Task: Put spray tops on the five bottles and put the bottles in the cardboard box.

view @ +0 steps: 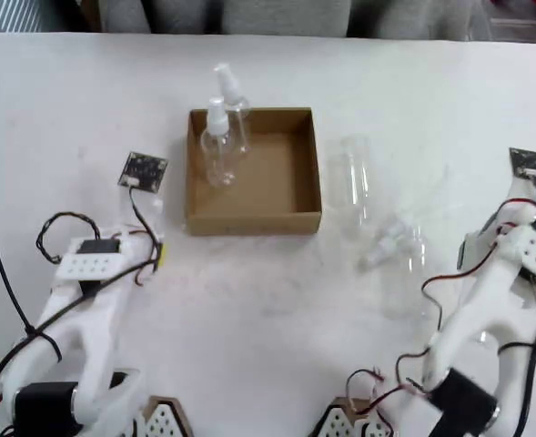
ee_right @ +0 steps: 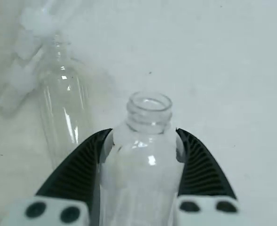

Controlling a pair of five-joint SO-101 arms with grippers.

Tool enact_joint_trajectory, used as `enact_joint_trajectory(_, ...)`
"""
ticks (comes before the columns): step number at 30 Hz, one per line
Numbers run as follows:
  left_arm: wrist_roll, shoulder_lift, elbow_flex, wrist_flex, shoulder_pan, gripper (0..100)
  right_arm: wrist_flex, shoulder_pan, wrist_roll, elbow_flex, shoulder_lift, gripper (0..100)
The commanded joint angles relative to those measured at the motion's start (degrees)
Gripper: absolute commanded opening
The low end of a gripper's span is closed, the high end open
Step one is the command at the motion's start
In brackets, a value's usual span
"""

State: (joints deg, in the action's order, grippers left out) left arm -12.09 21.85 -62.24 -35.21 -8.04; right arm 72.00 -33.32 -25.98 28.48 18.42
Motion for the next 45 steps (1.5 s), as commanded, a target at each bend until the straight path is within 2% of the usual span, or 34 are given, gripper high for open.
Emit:
enact_joint_trajectory(1,-0.2,2.2,0.3,1.3,-0.7,2,-3.7,2.7,3.0,3.9,7.5,5.7)
enact_joint_trajectory(10,-0.1,2.2,0.3,1.3,-0.7,2,-21.5,8.1,12.7,5.9,11.9,5.5)
enact_joint_trajectory(18,0.2,2.2,0.3,1.3,-0.7,2,-48.6,15.0,13.0,6.2,11.7,5.3)
enact_joint_trajectory(22,0.2,2.2,0.3,1.3,-0.7,2,-57.5,17.5,12.7,6.2,11.7,5.7)
enact_joint_trajectory(31,0.2,2.2,0.3,1.5,-0.7,2,-59.8,19.8,13.1,13.4,17.5,5.7)
enact_joint_trajectory(45,0.2,2.6,0.5,1.5,-0.7,2,-59.8,32.0,13.2,41.7,51.2,5.7)
